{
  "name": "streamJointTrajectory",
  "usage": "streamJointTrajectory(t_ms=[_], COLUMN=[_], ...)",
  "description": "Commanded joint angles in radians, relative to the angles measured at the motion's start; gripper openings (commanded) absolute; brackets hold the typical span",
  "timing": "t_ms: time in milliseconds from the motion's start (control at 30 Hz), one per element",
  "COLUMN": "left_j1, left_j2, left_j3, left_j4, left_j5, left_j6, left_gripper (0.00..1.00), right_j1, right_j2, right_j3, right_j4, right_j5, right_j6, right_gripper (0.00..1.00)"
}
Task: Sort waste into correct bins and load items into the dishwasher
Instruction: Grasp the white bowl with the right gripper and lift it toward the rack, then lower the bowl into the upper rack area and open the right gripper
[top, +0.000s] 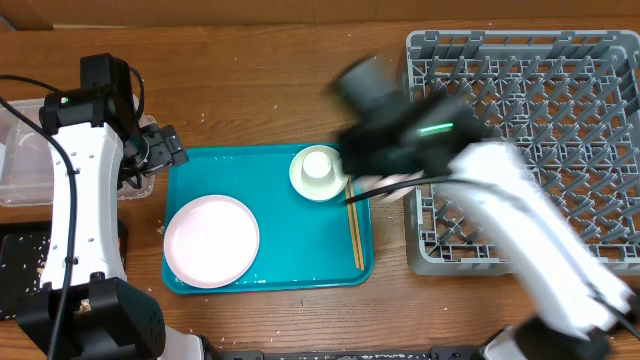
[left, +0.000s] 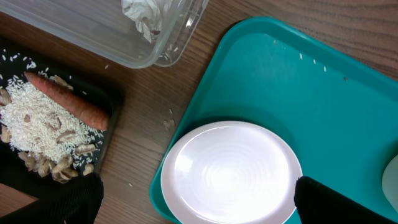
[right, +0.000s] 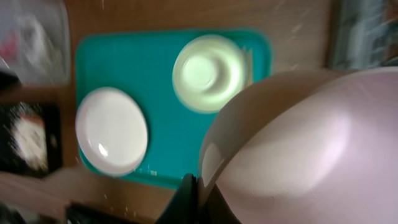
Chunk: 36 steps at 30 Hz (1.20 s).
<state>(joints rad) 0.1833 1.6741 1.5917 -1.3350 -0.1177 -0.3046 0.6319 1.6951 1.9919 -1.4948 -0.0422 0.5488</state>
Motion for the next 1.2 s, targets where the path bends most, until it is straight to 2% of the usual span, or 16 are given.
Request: streamJointTrajectory(t_ms=[0,167,267,367,467,567,833,1167], left_j1=[0.0,0.0,0.0,0.0,0.0,0.0,0.0,0.0], left_j2=[0.003,0.003,0.003,0.003,0.003,0.003,0.003,0.003], left_j3=[-0.002,-0.002,-0.002,-0.002,-0.002,-0.002,-0.002,-0.002], left_j4=[0.002,0.002,0.002,0.002,0.002,0.002,0.002,0.002], left_j5=[-0.013,-0.013,-0.013,-0.013,-0.013,-0.013,-0.013,-0.013], left_j6=[0.002,0.001,0.001,0.001,0.002,0.001,0.002,0.002], left_gripper=[1.0,1.0,1.0,1.0,1.0,1.0,1.0,1.0], right_j1=[-0.299,-0.718,-0.88,-1.006,-1.051,-1.046,-0.998,-0.996], right_j2=[-0.113,-0.105,-0.091,-0.066,-0.035,0.01,0.167,0.313], right_j3=[0.026,0.003,-0.046,-0.124,-0.195,-0.26,-0.293,-0.293], right_j4=[-0.02,-0.061,-0.056,-0.016,0.043,0.148,0.383,0.63], right_j5=[-0.183,-0.525,-0.681,-0.93,-1.106,-1.181,-1.218,-1.263], right_j6=[-0.204,-0.463,-0.579,-0.719,-0.789,-0.792,-0.778,-0.65], right_gripper=[0.04,0.04,0.04,0.04,0.04,0.04,0.04,0.04])
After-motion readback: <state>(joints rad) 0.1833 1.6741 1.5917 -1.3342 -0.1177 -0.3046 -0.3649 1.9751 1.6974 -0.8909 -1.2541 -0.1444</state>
